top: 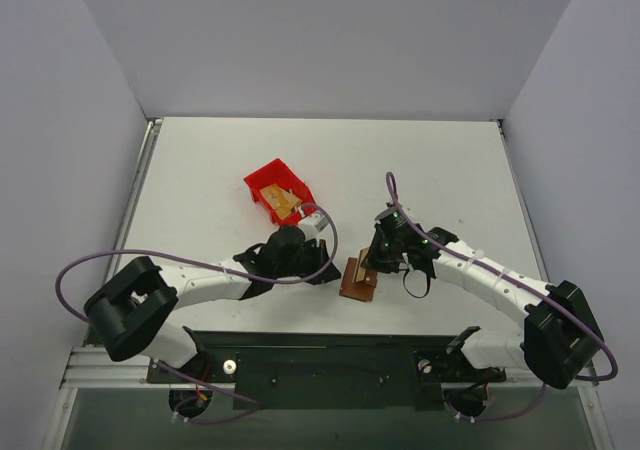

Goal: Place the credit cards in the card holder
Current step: Open the card holder at the center of the board.

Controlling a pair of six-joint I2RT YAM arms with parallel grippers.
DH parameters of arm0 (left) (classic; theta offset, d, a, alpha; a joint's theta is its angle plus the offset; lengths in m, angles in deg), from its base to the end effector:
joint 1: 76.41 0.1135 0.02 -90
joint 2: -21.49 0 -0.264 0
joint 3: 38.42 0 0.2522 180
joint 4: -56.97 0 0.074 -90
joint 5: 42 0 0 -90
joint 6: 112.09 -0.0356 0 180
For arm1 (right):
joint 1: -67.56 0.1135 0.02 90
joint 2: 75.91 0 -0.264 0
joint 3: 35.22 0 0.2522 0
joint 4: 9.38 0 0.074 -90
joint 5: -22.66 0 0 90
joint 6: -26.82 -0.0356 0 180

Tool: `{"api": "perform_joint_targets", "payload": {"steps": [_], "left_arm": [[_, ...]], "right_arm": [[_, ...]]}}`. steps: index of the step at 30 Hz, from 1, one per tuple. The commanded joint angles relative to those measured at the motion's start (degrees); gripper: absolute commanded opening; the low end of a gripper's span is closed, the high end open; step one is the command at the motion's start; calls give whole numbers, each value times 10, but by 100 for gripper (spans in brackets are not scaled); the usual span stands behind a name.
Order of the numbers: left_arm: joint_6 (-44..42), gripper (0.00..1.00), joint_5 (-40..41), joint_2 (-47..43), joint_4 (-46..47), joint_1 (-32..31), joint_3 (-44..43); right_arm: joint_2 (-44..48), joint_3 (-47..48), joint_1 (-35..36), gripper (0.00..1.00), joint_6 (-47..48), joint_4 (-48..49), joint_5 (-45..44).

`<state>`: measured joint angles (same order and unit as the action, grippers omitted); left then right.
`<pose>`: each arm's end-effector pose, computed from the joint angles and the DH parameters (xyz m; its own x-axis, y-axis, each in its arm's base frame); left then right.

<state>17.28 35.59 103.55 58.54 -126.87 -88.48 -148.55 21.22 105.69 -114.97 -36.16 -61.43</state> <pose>0.1795 -0.2294 0.1862 -0.8018 -0.0018 -0.5975 0.4689 0.6179 -0.6311 0.2050 0.1656 0.2205 -0.8608 0.3179 -0.3974 0.0048 0.7860 0.6183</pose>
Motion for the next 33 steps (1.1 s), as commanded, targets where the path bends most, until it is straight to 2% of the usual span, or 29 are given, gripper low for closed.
{"api": "perform_joint_targets", "payload": {"steps": [1, 20, 33], "left_arm": [[7, 0, -2, 39, 85, -13, 1], [11, 0, -10, 145, 131, -29, -31], [10, 0, -5, 189, 109, -31, -42]], "right_arm": [[0, 0, 1, 0, -13, -42, -26], [-51, 16, 1, 0, -6, -50, -34], [-27, 21, 0, 0, 2, -88, -57]]}}
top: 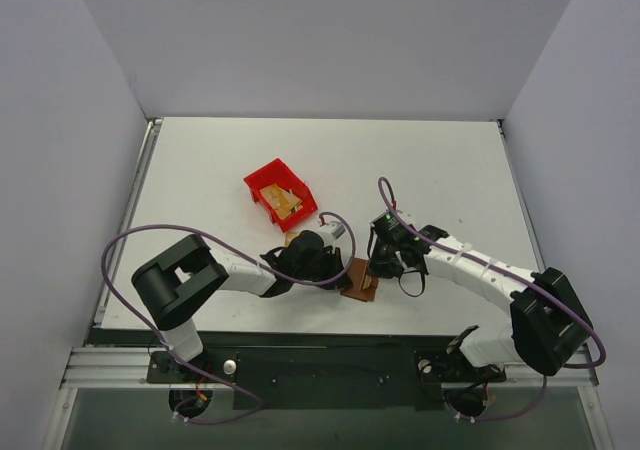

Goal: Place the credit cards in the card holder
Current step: Open the card holder at the center of the board.

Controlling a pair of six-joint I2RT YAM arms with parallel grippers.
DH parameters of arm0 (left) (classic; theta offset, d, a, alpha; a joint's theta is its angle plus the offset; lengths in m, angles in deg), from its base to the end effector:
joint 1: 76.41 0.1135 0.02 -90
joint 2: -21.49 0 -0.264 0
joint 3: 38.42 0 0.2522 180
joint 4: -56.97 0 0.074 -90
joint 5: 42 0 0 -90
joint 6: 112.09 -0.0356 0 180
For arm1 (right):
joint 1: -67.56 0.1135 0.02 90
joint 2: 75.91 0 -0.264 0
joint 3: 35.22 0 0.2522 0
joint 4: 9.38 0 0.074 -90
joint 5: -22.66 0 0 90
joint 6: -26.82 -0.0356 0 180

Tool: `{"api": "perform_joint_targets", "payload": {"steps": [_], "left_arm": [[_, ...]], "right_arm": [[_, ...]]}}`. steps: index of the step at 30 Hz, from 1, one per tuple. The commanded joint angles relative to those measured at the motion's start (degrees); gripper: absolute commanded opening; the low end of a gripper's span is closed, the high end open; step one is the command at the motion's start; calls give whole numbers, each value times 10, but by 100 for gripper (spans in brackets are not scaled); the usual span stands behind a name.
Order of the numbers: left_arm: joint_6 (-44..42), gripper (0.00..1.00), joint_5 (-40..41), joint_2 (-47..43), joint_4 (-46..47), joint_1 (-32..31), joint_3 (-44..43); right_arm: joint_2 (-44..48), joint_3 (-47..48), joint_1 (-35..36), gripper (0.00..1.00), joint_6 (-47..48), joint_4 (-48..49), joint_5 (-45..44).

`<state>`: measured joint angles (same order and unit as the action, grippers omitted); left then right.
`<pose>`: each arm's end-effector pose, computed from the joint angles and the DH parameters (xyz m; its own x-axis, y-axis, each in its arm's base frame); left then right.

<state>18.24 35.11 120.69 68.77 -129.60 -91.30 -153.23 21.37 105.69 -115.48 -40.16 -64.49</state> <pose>0.1889 -0.2657 0.1301 -0.8352 0.0631 -0.5463 0.4592 0.6267 -0.6296 0.2082 0.1657 0.1960 -0.8837 0.3110 -0.3498 0.0951 0.8511 0.5162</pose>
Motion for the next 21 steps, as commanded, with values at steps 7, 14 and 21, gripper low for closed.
{"api": "perform_joint_targets", "payload": {"steps": [7, 14, 21], "left_arm": [[2, 0, -1, 34, 6, -4, -17], [6, 0, 2, 38, 8, -4, -12], [7, 0, 4, 40, 5, -4, -14]], "right_arm": [[45, 21, 0, 0, 12, -72, -55], [61, 16, -5, 0, 18, -95, -65], [78, -7, -13, 0, 17, -99, -66]]}}
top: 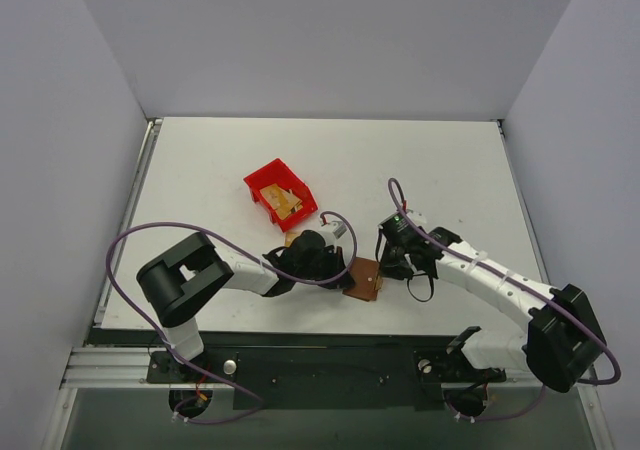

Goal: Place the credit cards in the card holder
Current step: Open the card holder at the center of the board.

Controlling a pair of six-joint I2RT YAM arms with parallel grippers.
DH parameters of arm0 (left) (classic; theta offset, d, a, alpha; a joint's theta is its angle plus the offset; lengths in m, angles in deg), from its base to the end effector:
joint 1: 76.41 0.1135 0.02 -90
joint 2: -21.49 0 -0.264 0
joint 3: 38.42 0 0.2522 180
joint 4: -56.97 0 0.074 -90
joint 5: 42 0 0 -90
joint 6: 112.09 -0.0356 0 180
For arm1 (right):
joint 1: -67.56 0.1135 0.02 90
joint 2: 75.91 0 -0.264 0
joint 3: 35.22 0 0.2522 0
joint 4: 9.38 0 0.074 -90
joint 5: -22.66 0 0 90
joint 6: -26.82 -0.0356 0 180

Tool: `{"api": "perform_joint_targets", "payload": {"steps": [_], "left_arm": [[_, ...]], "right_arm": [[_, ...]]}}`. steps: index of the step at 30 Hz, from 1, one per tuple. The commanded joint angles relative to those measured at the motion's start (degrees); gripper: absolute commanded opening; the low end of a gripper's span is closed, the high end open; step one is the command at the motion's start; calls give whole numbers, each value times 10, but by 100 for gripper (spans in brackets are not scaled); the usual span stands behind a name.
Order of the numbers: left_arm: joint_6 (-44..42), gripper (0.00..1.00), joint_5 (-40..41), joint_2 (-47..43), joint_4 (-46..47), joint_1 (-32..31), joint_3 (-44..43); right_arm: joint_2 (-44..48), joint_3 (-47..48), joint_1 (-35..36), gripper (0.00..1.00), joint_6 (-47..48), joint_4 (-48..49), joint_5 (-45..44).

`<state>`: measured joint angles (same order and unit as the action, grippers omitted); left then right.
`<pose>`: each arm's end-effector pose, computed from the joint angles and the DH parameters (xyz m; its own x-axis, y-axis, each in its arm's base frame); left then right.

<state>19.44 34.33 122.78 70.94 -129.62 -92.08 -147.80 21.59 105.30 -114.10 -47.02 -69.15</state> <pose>0.1921 -0.2709 0.1259 -0.8425 0.0509 -0.5363 0.4506 0.6120 -0.6499 0.1967 0.1508 0.2116 -0.8598 0.3156 -0.4014 0.1123 0.8837 0.4543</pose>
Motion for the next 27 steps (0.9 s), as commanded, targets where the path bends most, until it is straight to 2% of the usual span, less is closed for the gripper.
{"api": "perform_joint_targets", "payload": {"steps": [1, 16, 27], "left_arm": [[-5, 0, 11, 20, -16, -4, -6], [-4, 0, 11, 20, -19, -4, -8], [-5, 0, 8, 23, -20, -4, -16]], "right_arm": [[27, -11, -10, 0, 3, -30, -20], [40, -50, -20, 0, 4, -30, -28], [68, -110, -30, 0, 17, 57, -8]]}}
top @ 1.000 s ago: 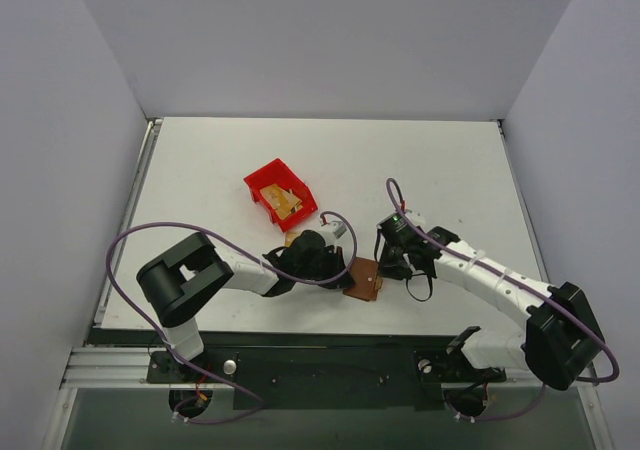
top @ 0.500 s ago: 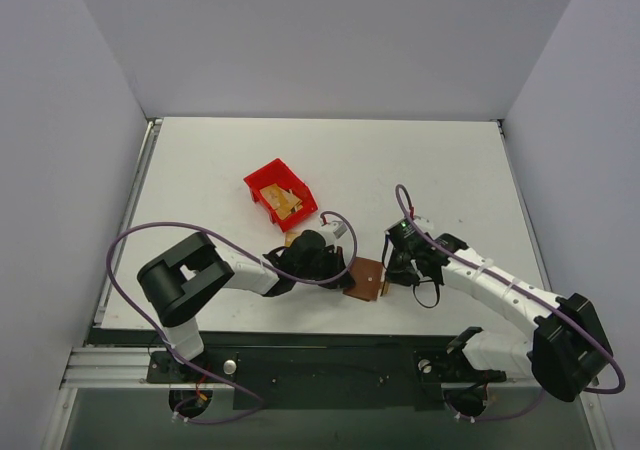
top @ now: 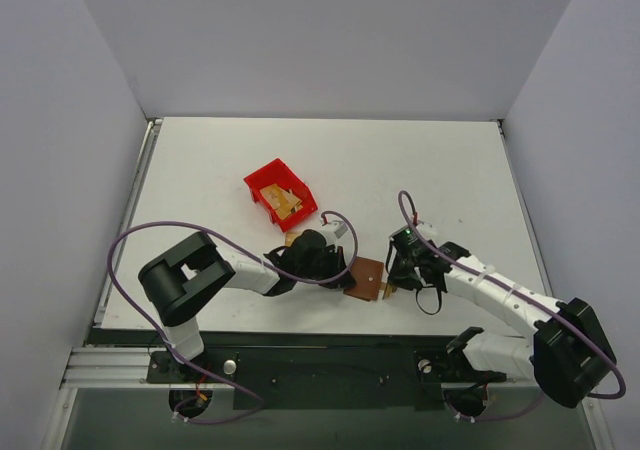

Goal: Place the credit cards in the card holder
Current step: Open the card holder at the center of the board.

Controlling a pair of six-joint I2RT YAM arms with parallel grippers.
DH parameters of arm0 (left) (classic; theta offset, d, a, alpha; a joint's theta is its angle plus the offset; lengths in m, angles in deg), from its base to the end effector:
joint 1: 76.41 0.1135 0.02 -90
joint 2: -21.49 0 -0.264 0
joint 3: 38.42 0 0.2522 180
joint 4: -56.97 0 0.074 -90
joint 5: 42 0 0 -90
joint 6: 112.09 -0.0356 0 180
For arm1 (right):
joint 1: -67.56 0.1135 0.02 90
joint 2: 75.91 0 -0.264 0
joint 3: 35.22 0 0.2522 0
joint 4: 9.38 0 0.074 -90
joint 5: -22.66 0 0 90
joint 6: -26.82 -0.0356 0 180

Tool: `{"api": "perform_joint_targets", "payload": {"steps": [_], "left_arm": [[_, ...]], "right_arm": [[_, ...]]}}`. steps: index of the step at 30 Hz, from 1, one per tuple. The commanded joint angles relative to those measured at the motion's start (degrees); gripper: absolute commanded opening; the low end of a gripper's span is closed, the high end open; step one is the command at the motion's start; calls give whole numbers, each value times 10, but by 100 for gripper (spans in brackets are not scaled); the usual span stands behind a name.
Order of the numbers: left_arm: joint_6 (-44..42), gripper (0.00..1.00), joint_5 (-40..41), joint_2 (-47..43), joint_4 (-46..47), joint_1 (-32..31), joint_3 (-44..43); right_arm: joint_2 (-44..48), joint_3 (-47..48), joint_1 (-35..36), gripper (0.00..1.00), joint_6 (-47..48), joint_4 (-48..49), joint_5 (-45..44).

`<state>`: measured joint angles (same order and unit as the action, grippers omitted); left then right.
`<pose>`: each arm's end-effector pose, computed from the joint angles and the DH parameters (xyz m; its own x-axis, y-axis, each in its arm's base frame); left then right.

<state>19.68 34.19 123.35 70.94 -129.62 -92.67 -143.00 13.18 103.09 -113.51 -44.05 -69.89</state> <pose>0.1936 -0.2731 0.1255 -0.8448 0.0495 -0.5328 0.4478 0.6106 -0.6532 0.1812 0.1274 0.1879 -0.8471 0.3400 -0.4084 0.1458 0.8878 0.4366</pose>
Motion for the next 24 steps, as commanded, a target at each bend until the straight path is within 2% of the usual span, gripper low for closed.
{"api": "perform_joint_targets", "payload": {"steps": [1, 9, 24], "left_arm": [[-7, 0, 9, 18, -21, -4, -10], [-7, 0, 7, 18, -21, -4, -13], [1, 0, -5, 1, -12, -4, -10]], "right_arm": [[23, -37, -8, 0, 12, 45, 9], [36, -87, -20, 0, 17, 137, 76], [77, -121, -44, 0, 9, 169, 116]]}}
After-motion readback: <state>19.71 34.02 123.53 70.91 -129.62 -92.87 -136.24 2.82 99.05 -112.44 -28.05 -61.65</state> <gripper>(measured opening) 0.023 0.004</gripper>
